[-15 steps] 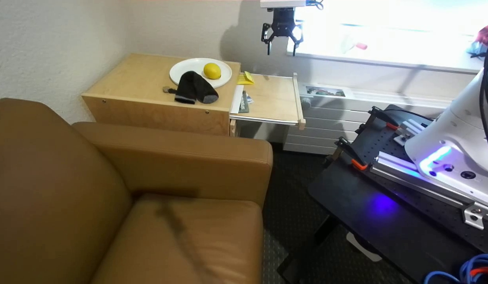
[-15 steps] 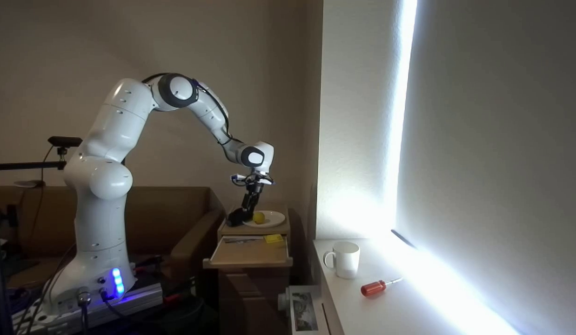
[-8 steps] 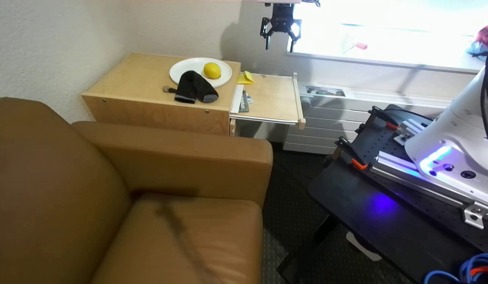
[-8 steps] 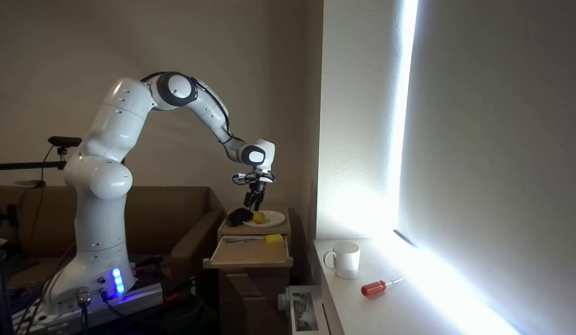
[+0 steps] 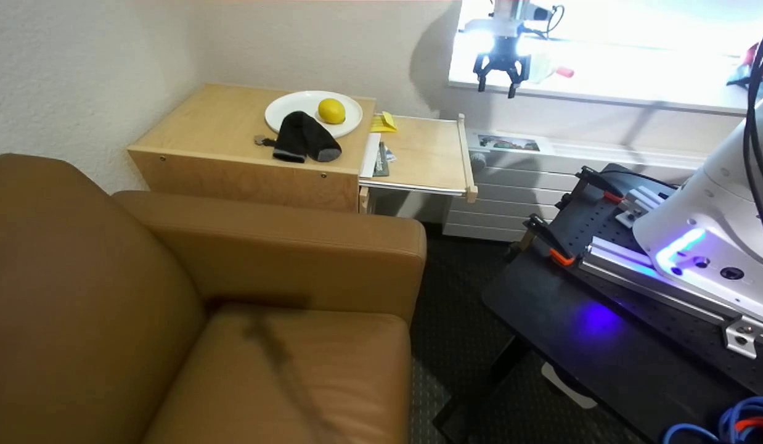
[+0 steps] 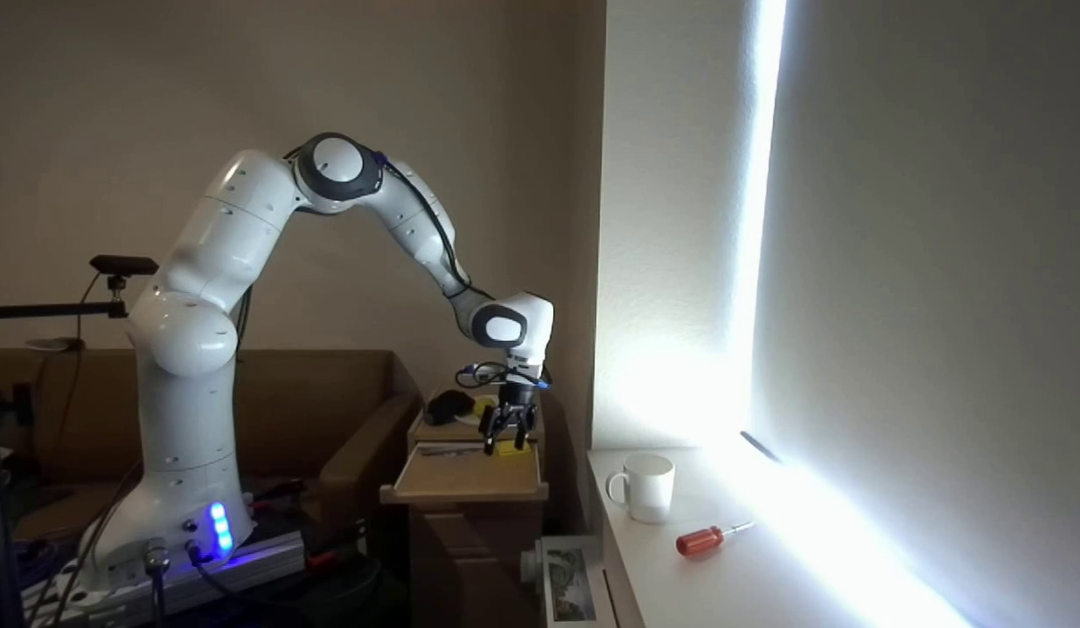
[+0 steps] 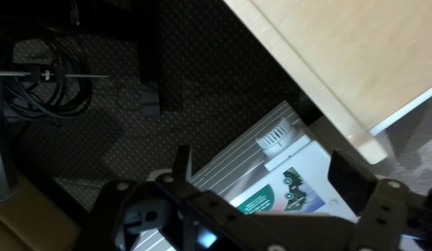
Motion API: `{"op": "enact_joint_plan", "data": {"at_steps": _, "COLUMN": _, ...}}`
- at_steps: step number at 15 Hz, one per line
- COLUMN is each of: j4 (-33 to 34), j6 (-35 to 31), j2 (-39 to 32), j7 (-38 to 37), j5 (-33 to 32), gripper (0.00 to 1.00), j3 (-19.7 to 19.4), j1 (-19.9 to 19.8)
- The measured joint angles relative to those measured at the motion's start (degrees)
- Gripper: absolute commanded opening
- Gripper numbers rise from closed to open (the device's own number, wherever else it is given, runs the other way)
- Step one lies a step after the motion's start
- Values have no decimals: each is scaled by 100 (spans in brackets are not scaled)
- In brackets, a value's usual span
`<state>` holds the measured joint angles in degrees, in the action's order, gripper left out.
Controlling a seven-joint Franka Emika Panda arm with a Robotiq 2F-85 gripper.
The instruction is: Pick the sock on the drawer tray, put it on the drawer top, close and open the drawer, then pick the sock and put it on the drawer tray
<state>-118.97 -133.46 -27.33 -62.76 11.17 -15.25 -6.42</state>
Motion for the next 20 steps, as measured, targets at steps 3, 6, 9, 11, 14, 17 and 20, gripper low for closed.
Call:
{"op": "enact_joint_plan", "data": {"at_steps": 3, "j4": -357, "j6": 33, "j2": 14, "j7": 17, "j5": -61, "gripper": 100, "j3": -85, "j1": -69}}
{"op": "enact_joint_plan", "data": {"at_steps": 6, "j4": -738, "j6": 33, "j2": 36, "j7": -19, "j5": -370, "gripper": 100, "j3": -167, "j1": -44}}
{"op": "enact_joint_plan", "data": {"at_steps": 9, "j4": -972, "j6": 38, "j2": 37, "j7": -32, "j5": -631, "gripper": 100, "j3": -216, "j1": -33}}
{"op": "enact_joint_plan", "data": {"at_steps": 11, "j4": -995, "j6": 41, "j2": 45, "j7": -32, "j5": -638, "gripper": 100, "j3": -216, "j1": -25}}
{"op": "enact_joint_plan", "data": {"at_steps": 14, "j4": -955, "j6": 32, "j2": -23, "j7": -39, "j5": -607, "gripper": 100, "j3": -171, "j1": -22}}
{"op": "enact_joint_plan", "data": {"at_steps": 17, "j4": -859, "j6": -92, "j2": -369, "j7": -168, "j5": -330, "gripper": 100, "j3": 58, "j1": -6}}
{"op": "enact_joint_plan", "data": {"at_steps": 20, "j4": -760, "j6": -509, "j2": -797, "j7": -369, "j5": -31, "gripper": 100, "j3": 236, "j1": 58}}
